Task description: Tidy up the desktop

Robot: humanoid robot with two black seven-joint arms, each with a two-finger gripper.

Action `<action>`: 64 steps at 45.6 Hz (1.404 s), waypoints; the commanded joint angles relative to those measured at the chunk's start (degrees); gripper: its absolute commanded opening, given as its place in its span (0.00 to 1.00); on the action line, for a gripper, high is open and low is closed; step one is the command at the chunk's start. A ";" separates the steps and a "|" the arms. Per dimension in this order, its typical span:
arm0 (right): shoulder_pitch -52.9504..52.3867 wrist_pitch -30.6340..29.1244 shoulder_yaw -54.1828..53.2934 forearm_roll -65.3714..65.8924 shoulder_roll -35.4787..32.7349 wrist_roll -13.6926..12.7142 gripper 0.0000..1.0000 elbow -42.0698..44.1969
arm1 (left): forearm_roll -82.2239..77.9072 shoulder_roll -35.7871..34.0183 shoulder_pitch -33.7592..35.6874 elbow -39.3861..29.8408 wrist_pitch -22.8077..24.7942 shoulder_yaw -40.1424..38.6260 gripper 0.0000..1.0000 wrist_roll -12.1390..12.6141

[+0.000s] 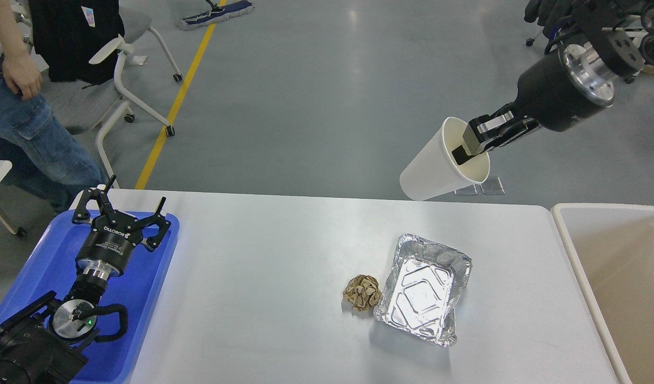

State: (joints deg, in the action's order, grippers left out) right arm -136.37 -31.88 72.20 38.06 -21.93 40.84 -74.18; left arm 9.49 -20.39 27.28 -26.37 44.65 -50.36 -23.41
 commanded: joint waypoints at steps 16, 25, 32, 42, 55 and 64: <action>27.19 -1.61 0.22 -5.61 -11.90 -0.15 0.00 36.71 | 0.00 0.00 0.05 0.00 0.00 0.00 0.99 -0.05; 42.57 -1.34 -0.31 -19.41 -19.55 -0.50 0.00 51.75 | 0.00 0.00 0.05 0.00 0.00 0.00 0.99 -0.05; 51.19 -0.73 -0.57 -28.37 -24.56 -0.85 0.00 59.40 | 0.00 0.00 0.05 0.00 0.00 0.00 0.99 -0.05; 65.34 3.48 -9.26 -34.10 -28.25 -3.40 0.00 65.04 | 0.00 0.00 0.05 0.00 0.00 0.00 0.99 -0.05; 81.07 13.86 -26.14 -34.10 -29.40 -17.89 0.00 64.95 | 0.00 0.00 0.05 0.00 0.00 0.00 0.99 -0.05; 91.88 18.87 -39.41 -33.67 -27.56 -23.26 0.00 65.21 | 0.00 0.00 0.05 0.00 0.00 0.00 0.99 -0.05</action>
State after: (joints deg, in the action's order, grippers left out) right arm -57.66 -19.38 47.31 4.68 -50.49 25.13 -10.01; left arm 9.49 -20.39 27.33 -26.38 44.65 -50.36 -23.47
